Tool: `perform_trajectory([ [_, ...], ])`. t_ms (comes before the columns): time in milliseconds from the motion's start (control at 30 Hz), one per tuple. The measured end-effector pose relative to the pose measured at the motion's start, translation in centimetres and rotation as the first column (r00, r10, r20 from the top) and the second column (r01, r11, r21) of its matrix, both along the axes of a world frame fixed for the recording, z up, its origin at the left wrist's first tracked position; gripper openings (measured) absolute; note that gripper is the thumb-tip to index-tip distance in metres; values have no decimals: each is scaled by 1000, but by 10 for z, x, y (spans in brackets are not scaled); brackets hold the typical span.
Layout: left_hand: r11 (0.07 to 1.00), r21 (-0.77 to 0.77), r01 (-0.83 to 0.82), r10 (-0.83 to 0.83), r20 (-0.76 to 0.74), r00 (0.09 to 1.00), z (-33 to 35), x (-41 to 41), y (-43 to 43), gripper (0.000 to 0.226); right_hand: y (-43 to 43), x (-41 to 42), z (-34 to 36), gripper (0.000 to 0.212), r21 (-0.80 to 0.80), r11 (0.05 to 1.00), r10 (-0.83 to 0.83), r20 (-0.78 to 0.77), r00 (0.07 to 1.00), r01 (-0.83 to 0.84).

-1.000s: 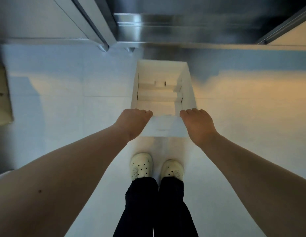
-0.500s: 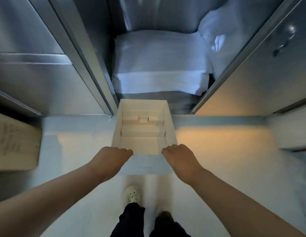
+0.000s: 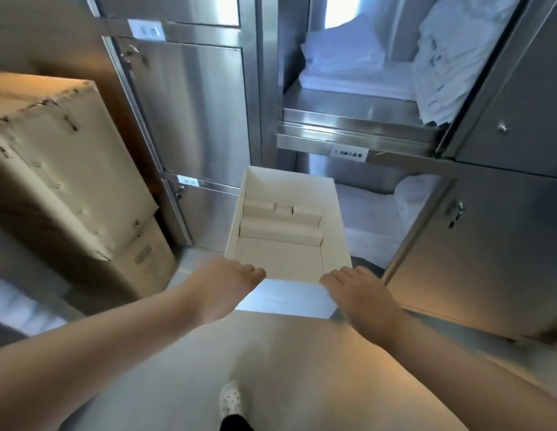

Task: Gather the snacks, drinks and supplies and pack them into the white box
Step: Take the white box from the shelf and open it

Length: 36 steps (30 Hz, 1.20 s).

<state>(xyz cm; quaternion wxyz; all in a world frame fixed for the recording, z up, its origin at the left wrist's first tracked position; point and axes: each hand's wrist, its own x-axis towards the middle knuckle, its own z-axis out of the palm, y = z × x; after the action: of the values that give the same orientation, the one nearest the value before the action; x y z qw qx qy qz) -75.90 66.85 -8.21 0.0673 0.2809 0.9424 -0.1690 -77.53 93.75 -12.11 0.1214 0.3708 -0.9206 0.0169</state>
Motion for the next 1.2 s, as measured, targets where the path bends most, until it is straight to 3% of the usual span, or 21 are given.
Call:
perform_trajectory([
  [300,941,20,-338,336,-194,922,105,155,-80,41,-97,75,126,46,102,954,299,-208,931,-283],
  [467,872,69,-484,486,-236,841,152,258,-143,45,-186,127,163,23,122,879,476,-226,850,-460],
  [700,693,57,-718,713,-194,673,172,454,-227,40,-318,255,180,35,100,616,767,-303,566,-781],
  [833,508,23,-861,852,-165,498,170,567,-251,34,-397,339,184,41,73,435,882,-238,407,-898],
  [900,403,-14,-915,906,-132,401,167,618,-262,32,-431,381,182,33,74,343,932,-147,330,-936],
  [1000,277,-39,-960,954,-113,279,165,685,-273,32,-479,435,172,3,142,206,979,-36,202,-968],
  [1200,105,-16,-994,985,-133,106,169,776,-294,34,-543,521,184,9,90,54,998,-19,53,-994],
])
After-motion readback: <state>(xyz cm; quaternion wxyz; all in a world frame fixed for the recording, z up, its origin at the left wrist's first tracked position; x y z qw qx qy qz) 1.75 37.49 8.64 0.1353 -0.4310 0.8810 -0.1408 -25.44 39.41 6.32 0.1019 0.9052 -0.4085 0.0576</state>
